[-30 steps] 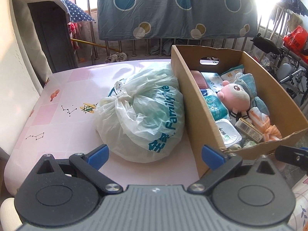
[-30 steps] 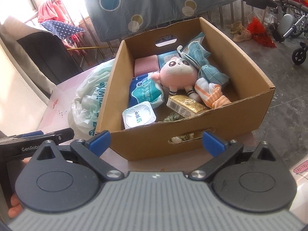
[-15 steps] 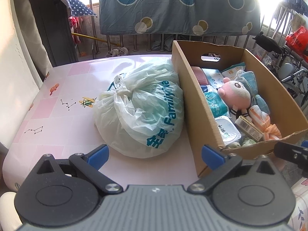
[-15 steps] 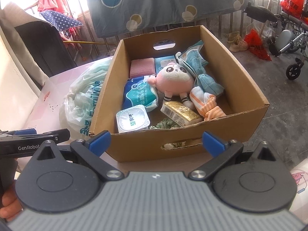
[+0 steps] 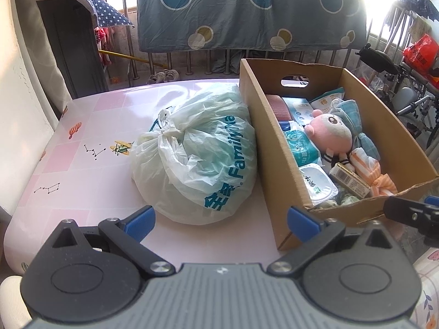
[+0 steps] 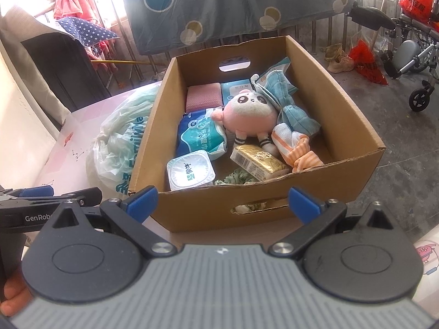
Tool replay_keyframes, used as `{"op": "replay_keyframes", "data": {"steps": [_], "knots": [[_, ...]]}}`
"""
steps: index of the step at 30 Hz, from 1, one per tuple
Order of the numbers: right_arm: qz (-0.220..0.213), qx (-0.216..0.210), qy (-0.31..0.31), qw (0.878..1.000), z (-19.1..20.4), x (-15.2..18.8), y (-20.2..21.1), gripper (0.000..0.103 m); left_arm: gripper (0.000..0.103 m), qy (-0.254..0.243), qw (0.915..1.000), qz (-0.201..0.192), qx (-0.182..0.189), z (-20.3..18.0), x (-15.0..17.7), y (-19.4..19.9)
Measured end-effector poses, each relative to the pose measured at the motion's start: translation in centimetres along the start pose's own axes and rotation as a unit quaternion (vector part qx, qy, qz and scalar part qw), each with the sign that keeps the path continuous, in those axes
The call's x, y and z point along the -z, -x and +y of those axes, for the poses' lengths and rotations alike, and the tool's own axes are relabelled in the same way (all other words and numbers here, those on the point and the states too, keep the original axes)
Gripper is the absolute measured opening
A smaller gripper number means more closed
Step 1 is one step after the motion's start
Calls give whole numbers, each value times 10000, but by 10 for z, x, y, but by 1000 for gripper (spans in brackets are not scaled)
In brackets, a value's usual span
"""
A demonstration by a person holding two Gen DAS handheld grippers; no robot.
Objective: Organize soft objects
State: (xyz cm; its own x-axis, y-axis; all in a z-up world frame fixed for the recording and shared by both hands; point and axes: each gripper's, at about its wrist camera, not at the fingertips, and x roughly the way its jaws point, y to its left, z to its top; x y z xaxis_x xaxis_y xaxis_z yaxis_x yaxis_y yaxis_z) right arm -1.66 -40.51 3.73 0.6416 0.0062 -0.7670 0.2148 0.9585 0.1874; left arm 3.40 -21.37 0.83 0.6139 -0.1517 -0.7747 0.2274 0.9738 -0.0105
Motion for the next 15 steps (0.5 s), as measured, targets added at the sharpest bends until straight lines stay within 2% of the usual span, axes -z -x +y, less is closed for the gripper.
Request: {"op": "replay_keyframes", "data": {"steps": [15], "knots": [[3,7,12,10000,0,1,0,102,103,11,10000,50,62,-2,2,0]]}}
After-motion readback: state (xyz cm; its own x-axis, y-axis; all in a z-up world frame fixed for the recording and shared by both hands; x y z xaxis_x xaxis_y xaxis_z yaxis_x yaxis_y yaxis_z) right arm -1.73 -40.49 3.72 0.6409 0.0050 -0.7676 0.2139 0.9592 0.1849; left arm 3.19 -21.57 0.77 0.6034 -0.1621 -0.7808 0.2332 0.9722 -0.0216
